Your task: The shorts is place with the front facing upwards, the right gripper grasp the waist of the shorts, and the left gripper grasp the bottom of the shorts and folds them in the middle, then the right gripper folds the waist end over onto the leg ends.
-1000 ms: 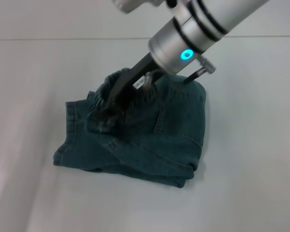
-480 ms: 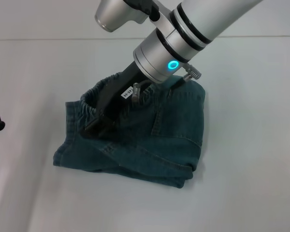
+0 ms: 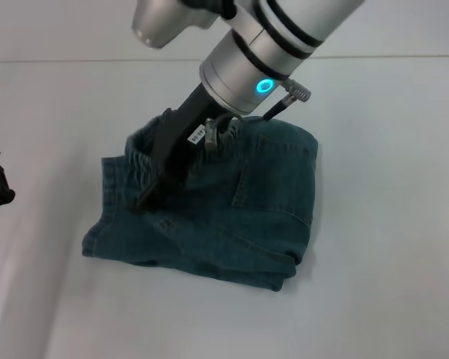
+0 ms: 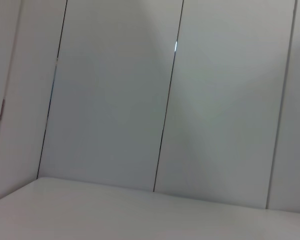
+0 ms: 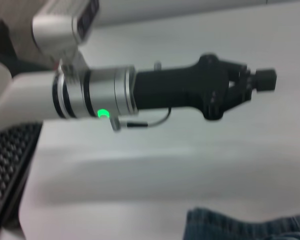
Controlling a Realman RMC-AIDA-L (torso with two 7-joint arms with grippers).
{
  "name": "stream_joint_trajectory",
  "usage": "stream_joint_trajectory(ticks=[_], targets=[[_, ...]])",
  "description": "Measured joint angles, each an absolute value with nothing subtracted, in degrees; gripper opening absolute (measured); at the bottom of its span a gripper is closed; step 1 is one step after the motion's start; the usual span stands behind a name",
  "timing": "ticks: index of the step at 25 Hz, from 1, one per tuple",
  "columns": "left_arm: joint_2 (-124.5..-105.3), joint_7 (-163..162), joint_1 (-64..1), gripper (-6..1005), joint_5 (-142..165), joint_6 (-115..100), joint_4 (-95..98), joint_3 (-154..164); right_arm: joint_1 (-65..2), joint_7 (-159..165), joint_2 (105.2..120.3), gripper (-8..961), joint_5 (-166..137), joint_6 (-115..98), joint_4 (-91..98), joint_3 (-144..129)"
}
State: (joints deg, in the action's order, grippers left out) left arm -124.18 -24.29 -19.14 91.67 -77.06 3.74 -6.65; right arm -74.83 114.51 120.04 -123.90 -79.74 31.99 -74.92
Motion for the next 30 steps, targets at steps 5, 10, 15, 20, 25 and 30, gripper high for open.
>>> stream_joint_trajectory(ticks=[5,10,15,20,25,30], targets=[[-124.21,-24.3,-19.3,1,91.7,-76.5,3.6,-6.7,-75.9,115.3,120.34,804,-125.4,-80.2,33.1,-78.2],[-124.28,-24.3,-19.1,1,91.7,-76.3,3.4,-6.6,-75.4,115.4,120.3,800,-125.4,-80.4,36.0,-80.8],[-124.28,-24.3,-18.8,0,91.7,-76.0,3.4,-6.6,-73.7,115.8,120.02,799,-125.5,-80.9,38.5,-80.7],[-124.26,-24.5,-18.3,0,91.7,-76.3,3.3,-6.3,-70.3,117.4,119.63,799,-127.6,-82.5,42.7,-80.0],[-124.16,-27.8,-17.6,1,91.8,-79.5,4.7,-4.8,-60.0,117.7,119.71,798,-126.4,-84.0,52.7,-75.4],[-124.08,-39.2,-16.6,40,92.3,-82.8,10.0,1.3,-47.7,112.4,119.47,799,-116.9,-86.0,56.8,-65.8]])
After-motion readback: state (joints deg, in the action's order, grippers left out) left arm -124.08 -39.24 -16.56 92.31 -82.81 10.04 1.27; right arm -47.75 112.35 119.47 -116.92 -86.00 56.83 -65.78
